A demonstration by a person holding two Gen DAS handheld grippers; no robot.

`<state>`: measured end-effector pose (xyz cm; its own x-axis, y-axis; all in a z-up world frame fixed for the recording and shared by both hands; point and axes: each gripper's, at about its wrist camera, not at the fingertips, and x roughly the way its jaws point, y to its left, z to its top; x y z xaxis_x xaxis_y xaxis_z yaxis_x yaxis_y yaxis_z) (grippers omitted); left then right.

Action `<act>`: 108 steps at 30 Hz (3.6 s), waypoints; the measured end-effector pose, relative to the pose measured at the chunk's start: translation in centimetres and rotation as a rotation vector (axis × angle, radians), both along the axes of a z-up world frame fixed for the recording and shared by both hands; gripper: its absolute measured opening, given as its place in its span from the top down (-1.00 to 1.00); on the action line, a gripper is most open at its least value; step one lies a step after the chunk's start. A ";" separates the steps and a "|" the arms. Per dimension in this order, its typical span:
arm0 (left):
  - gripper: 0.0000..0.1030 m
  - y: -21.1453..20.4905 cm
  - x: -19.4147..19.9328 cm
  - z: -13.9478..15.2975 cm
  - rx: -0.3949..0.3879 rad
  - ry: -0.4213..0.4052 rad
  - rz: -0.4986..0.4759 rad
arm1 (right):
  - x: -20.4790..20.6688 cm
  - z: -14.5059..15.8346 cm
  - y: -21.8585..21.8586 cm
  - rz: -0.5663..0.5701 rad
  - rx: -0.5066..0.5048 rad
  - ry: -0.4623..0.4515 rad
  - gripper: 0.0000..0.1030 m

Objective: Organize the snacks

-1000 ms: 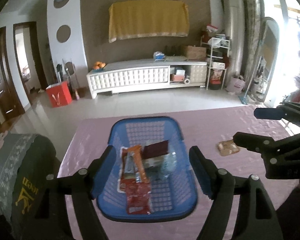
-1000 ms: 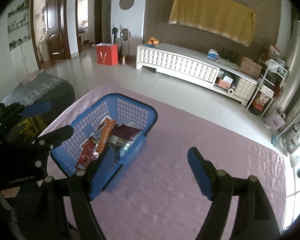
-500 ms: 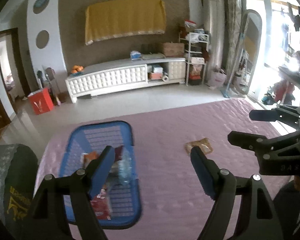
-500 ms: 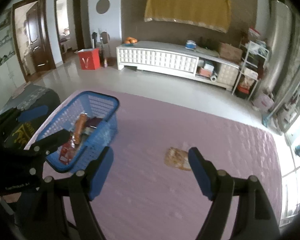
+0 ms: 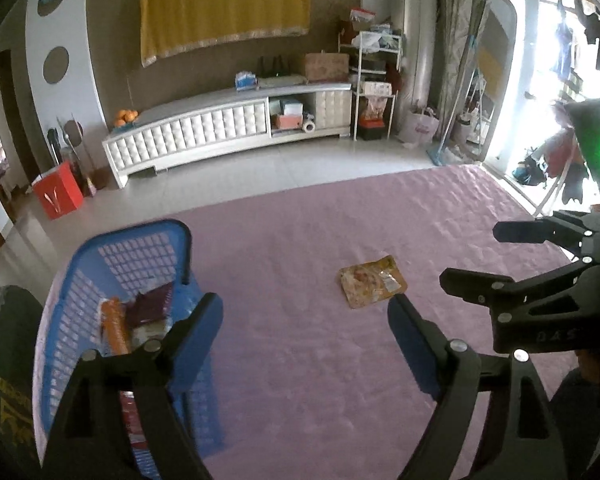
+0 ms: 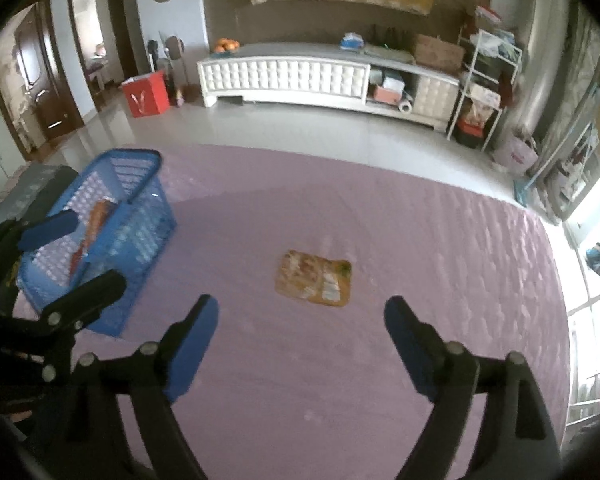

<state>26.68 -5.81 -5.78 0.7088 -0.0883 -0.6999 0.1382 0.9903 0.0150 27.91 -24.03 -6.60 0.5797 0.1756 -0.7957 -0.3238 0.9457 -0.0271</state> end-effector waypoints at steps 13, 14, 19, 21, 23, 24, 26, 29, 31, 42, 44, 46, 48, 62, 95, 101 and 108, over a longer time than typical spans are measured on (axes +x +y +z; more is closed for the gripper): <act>-0.62 -0.3 6.9 -7.4 0.052 0.154 0.059 | 5.6 -7.2 -1.5 -0.061 0.005 0.133 -0.75; -0.62 -0.2 7.2 -7.9 0.039 0.164 0.057 | 5.9 -7.6 -1.6 -0.067 0.010 0.139 -0.75; -0.34 -0.5 9.0 -9.8 0.030 0.176 0.049 | 7.5 -9.1 -2.3 -0.088 0.043 0.158 -0.75; -0.26 -0.6 9.8 -10.6 0.028 0.194 0.047 | 8.2 -9.9 -2.4 -0.087 0.053 0.175 -0.75; -0.26 -0.4 10.4 -11.3 0.012 0.210 0.044 | 8.8 -10.5 -2.2 -0.088 0.058 0.188 -0.75; -0.25 -0.4 10.6 -11.4 0.009 0.211 0.045 | 9.2 -10.7 -2.2 -0.088 0.063 0.195 -0.75; -0.20 -0.1 11.1 -11.8 0.012 0.215 0.052 | 9.6 -11.3 -2.0 -0.091 0.077 0.206 -0.75; -0.19 0.3 11.7 -12.4 0.016 0.222 0.061 | 10.3 -12.1 -1.5 -0.088 0.086 0.227 -0.75; -0.19 0.7 12.0 -12.9 0.018 0.233 0.076 | 10.6 -12.6 -0.9 -0.089 0.072 0.230 -0.75; -0.18 1.9 12.0 -14.6 0.024 0.270 0.096 | 11.0 -13.6 1.3 -0.051 -0.053 0.186 -0.79; -0.18 2.0 11.8 -14.7 0.013 0.276 0.096 | 10.7 -13.7 1.4 -0.040 -0.055 0.164 -0.79; -0.19 2.0 11.5 -14.7 0.027 0.263 0.092 | 10.6 -13.8 1.6 -0.026 -0.054 0.145 -0.77; -0.19 1.9 11.1 -15.0 0.044 0.260 0.084 | 10.2 -13.9 1.6 -0.009 -0.056 0.127 -0.71; -0.19 2.0 10.9 -15.5 0.007 0.268 0.090 | 7.9 -13.4 3.9 0.119 -0.164 0.011 0.41; -0.19 6.0 -4.4 1.4 -0.058 -0.037 0.102 | -5.0 3.3 5.6 0.182 0.047 -0.182 0.63; -0.19 9.6 -6.7 3.2 -0.043 -0.072 0.152 | -6.6 4.2 9.6 0.251 0.058 -0.198 0.91; -0.19 15.3 -8.8 3.2 -0.035 -0.073 0.239 | -7.2 4.2 14.8 0.349 0.083 -0.195 0.92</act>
